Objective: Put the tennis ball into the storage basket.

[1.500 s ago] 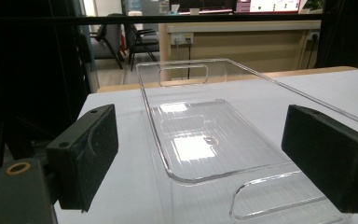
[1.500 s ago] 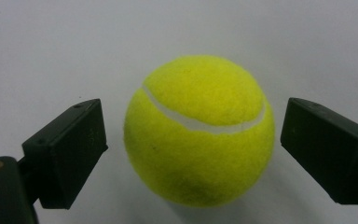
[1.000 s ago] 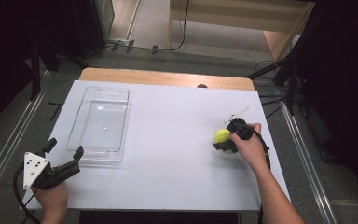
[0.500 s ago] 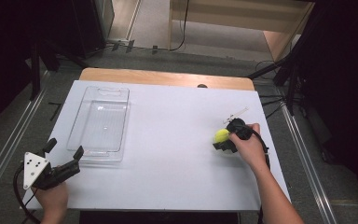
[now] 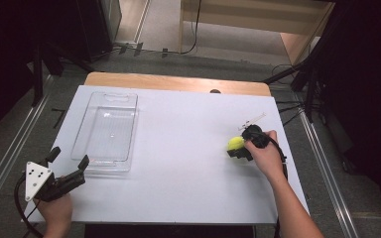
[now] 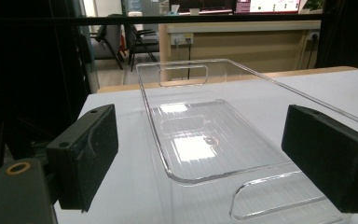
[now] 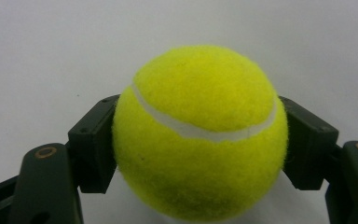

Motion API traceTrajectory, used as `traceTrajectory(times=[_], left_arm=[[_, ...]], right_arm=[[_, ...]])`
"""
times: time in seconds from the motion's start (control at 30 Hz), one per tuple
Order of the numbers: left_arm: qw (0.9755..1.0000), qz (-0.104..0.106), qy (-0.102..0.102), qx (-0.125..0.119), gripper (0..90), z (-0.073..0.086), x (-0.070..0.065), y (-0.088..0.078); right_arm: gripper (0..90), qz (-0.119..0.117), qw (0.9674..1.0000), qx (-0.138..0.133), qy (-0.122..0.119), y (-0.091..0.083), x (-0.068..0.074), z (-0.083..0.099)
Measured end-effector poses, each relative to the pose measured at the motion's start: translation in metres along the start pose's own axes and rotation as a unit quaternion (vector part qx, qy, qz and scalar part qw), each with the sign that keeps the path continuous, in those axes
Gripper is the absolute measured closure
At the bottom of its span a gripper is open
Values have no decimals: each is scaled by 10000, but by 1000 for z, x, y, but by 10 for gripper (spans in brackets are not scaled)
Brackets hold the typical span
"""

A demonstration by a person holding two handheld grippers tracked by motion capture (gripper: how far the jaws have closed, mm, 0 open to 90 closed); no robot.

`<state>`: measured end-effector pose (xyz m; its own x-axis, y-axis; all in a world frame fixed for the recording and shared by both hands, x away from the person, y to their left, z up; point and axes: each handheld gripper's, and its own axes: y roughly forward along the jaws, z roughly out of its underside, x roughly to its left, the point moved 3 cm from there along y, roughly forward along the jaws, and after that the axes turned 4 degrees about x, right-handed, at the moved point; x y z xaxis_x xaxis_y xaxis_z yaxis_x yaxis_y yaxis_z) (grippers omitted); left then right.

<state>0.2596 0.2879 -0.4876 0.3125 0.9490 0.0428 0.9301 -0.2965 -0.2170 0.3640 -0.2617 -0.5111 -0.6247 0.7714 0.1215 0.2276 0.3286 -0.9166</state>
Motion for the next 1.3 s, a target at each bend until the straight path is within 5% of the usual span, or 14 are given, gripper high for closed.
traceTrajectory(times=[1.3], left_arm=[[10000, 27, -37, -26, 113, 0, 1, 0]], right_arm=[[236, -244, 9987, -194, -400, -12, 26, -41]])
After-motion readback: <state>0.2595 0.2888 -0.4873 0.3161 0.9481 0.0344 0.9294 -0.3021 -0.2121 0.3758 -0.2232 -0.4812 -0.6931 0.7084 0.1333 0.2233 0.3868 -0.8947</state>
